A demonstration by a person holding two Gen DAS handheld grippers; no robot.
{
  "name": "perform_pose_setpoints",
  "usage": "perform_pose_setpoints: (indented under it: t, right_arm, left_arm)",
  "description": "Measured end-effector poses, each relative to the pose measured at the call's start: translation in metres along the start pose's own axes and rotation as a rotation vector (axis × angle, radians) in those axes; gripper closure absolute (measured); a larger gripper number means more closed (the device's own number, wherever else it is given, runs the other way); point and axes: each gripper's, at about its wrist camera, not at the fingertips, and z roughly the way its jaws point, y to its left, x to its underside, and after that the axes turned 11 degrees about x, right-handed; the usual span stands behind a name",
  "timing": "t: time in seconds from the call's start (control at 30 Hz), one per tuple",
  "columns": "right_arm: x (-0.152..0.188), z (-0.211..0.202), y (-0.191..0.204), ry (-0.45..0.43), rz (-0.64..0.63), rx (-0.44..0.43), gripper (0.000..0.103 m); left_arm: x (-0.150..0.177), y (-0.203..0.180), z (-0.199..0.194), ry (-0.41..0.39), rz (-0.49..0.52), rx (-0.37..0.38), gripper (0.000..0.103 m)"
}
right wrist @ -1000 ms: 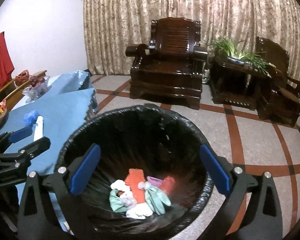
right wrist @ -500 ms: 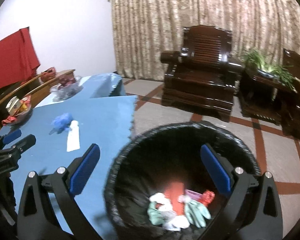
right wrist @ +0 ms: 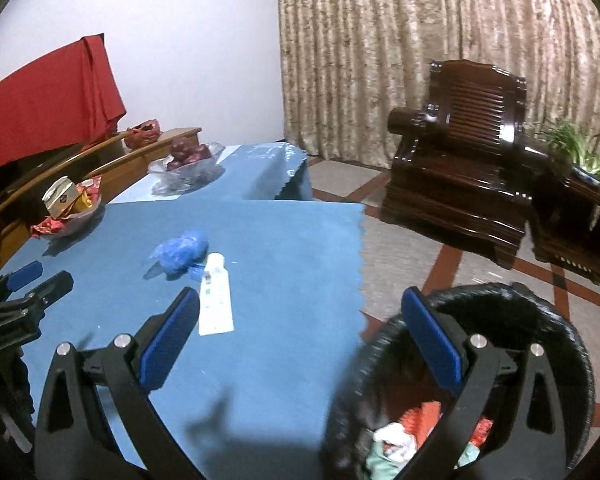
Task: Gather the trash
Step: 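Move both grippers back toward the blue bag and white tube, then grasp the white tube by its cap end with the right gripper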
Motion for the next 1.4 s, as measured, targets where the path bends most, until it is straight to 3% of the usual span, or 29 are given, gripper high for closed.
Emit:
perform_pose_setpoints:
  t: [0.3,0.97,1.4]
  right_arm:
    - [-0.01,0.051,0.048,0.025,-0.03,-0.039,0.005]
    - [0.005,0.172,0.121,0.161,-0.112,-0.062,0.007]
    - [0.011,0.208,0.152,0.284,-0.173,-0.103,0.044]
  left_arm:
    - [0.004,0.043,0.026,0.021,-0.042,-0.039,0.006]
    - [0.012,0.094,0.092,0.091,-0.057,-0.076,0.007]
    - [0.017,0.101,0.114,0.12,-0.07,-0.075,0.008]
